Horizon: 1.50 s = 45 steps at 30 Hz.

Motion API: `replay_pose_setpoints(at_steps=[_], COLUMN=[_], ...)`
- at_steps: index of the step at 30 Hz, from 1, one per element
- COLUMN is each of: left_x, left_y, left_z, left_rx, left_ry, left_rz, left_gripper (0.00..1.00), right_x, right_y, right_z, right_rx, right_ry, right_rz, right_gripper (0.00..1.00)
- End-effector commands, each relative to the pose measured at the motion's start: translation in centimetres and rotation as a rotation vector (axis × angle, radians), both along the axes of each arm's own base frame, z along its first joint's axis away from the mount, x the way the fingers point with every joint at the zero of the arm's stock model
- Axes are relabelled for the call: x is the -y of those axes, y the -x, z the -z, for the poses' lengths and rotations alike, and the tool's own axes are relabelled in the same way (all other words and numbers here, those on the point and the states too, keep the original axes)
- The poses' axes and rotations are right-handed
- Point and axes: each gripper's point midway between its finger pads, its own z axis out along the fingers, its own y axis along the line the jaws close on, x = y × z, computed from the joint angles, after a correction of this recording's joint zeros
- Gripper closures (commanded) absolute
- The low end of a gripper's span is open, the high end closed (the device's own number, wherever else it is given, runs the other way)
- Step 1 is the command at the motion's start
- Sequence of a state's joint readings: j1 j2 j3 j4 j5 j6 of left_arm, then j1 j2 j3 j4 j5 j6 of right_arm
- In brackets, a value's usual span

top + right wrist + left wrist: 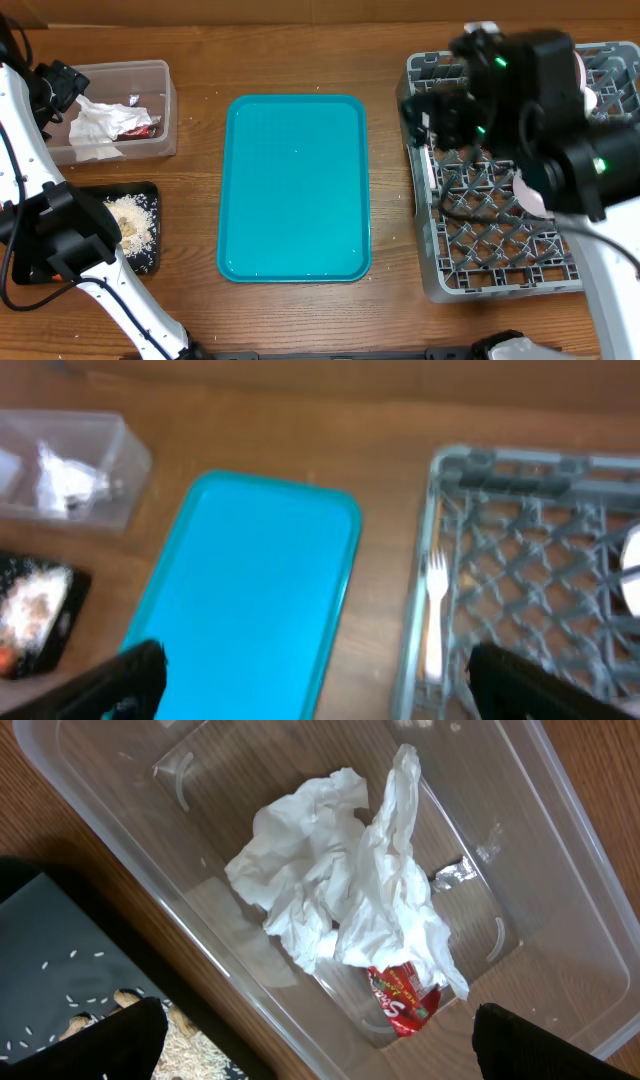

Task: Sort waste into correct bins and load items into the dishwasher rack

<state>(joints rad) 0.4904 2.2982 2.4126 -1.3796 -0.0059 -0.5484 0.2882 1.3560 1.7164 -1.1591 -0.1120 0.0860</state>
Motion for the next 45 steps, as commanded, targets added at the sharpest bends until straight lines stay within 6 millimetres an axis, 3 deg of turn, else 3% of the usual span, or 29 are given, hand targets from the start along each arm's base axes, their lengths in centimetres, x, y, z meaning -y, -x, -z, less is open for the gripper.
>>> replay_pose_setpoints(at_steps=[1,10,18,22,26,30,34,45], left_x=[0.2,0.2,0.2,0.2,0.2,0.2,0.2,0.2], left_y=[0.0,0.0,0.0,0.0,0.0,0.0,0.0,0.0], left_z=[-0.5,-0.5,-0.5,-0.5,-0.5,-0.5,-0.5,-0.5], left_rx=[0.004,0.004,0.004,0.004,0.004,0.004,0.004,0.004], left_ry=[-0.014,-0.014,-0.014,-0.014,-0.014,-0.014,-0.014,-0.014], left_rz=[-0.001,-0.001,-0.001,-0.001,-0.001,-0.001,-0.001,-0.001], left_gripper=[0.00,0.00,0.00,0.00,0.00,0.00,0.00,0.00], right_x=[0.6,2.5,4.4,4.8,5.8,8.4,10.6,11.5], right_y=[2.7,7.1,8.6,9.2,9.1,8.9,8.5,8.4], right_z=[1.2,9.0,17.5,20.3,18.5,17.3,17.7,17.8], right_rx=[0.055,0.218,0.465,0.581,0.665,0.734,0.727,0.724], right_ry=[-0.083,-0.117,-0.168,-0.197,-0.185,-0.136,-0.086,-0.065], right_rz=[-0.046,-0.022,0.029,0.016,0.054,0.187,0.311,0.360], right_gripper=[0.00,0.00,0.00,0.00,0.00,0.00,0.00,0.00])
